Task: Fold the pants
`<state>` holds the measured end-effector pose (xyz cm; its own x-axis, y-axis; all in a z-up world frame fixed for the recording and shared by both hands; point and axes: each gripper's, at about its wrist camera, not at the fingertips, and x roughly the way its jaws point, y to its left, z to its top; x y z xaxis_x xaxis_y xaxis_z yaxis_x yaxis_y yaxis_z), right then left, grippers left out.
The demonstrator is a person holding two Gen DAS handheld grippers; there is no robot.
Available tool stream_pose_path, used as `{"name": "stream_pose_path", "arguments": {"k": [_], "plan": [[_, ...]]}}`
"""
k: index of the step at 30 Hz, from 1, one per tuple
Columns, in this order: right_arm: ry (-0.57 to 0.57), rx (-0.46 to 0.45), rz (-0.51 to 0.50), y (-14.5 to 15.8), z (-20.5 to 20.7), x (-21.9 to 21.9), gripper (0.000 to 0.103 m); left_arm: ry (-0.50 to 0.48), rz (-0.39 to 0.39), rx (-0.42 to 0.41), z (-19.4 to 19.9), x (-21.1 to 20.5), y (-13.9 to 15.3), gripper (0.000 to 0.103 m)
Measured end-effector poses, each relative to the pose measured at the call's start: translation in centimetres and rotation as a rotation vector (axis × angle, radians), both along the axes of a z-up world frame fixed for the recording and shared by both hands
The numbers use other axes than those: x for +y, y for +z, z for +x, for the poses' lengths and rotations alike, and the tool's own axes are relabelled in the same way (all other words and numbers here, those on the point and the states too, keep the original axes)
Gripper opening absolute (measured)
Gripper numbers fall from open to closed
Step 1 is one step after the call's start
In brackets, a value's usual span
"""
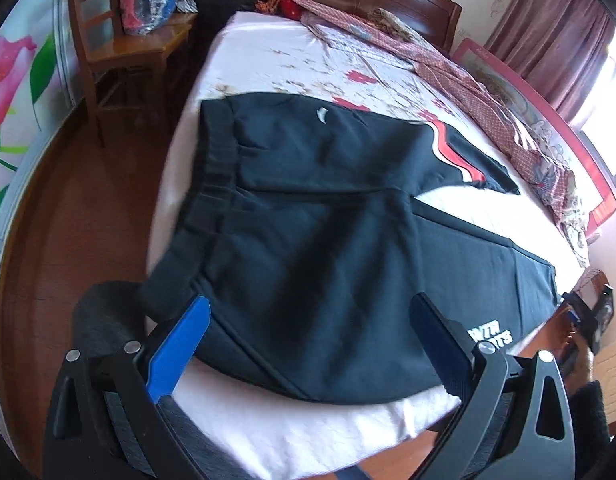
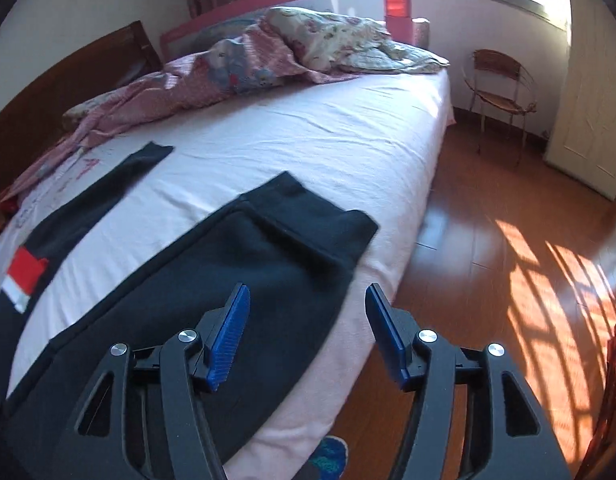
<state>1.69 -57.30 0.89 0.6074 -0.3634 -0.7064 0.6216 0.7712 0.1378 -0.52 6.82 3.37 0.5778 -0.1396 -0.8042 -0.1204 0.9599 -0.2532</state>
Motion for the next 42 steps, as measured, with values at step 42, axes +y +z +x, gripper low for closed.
{"name": "stream_pose_path", "arguments": {"k": [42], "plan": [[0.796,0.257,0.319,-1.2,10.3,37.8,0.060,-0.587,-0.177,-0.111,24.5,14.6,-9.5,0.072]]}}
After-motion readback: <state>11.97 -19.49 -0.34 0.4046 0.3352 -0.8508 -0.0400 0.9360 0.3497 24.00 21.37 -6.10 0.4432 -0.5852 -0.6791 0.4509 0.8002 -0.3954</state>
